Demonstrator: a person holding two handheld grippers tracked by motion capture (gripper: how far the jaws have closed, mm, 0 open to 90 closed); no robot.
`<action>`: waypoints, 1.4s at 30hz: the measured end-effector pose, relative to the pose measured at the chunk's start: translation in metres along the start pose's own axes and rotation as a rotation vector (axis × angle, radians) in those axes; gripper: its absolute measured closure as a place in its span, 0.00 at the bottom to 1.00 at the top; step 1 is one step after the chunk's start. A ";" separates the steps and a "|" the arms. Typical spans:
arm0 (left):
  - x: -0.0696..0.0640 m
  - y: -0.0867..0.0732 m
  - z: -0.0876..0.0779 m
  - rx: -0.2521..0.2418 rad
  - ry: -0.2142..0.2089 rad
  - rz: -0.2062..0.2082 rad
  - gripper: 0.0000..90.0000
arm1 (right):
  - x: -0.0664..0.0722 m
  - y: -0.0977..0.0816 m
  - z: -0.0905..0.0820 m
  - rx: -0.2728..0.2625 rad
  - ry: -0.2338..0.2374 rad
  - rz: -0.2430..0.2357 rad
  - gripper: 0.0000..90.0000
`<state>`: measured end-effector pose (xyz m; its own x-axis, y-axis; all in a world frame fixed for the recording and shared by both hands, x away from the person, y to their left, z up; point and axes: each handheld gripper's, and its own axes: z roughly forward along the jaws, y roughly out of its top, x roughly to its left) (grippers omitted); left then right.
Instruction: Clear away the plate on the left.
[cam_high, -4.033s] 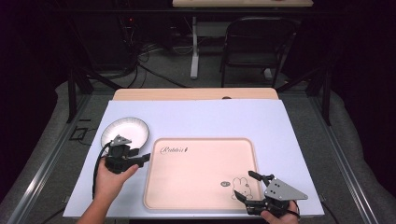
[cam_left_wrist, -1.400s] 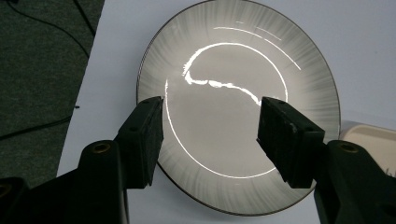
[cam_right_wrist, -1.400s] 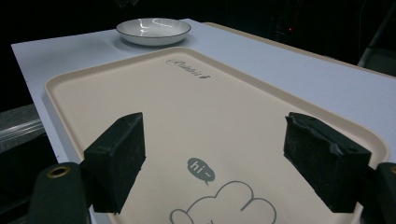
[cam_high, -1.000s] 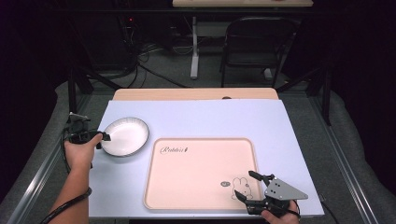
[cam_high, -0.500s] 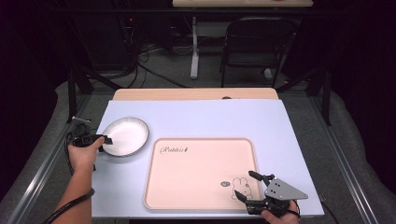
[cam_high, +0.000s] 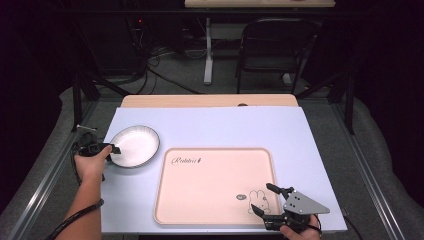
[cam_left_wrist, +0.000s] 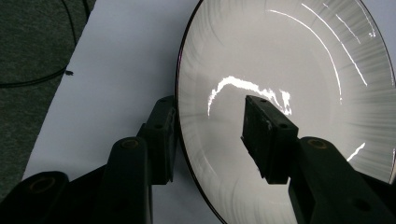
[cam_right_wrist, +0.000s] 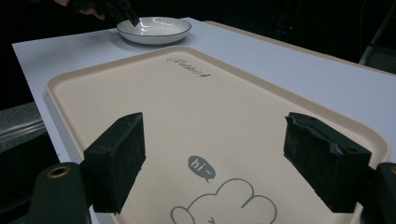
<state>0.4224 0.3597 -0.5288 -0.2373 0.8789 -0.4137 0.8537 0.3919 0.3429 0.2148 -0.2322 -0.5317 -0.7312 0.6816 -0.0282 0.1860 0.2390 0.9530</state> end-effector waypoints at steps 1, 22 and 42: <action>0.001 0.001 0.001 0.001 -0.010 -0.008 0.62 | 0.000 0.000 0.000 -0.001 0.000 0.001 0.22; 0.004 0.006 0.011 0.010 0.005 -0.091 0.75 | -0.001 0.000 0.000 0.001 0.007 -0.001 0.22; 0.009 0.008 0.012 0.019 -0.026 -0.136 0.82 | -0.002 -0.001 0.000 0.005 0.004 0.007 0.22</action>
<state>0.4322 0.3674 -0.5396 -0.3398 0.8105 -0.4771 0.8231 0.5017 0.2660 0.2158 -0.2339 -0.5327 -0.7324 0.6806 -0.0204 0.1944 0.2376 0.9517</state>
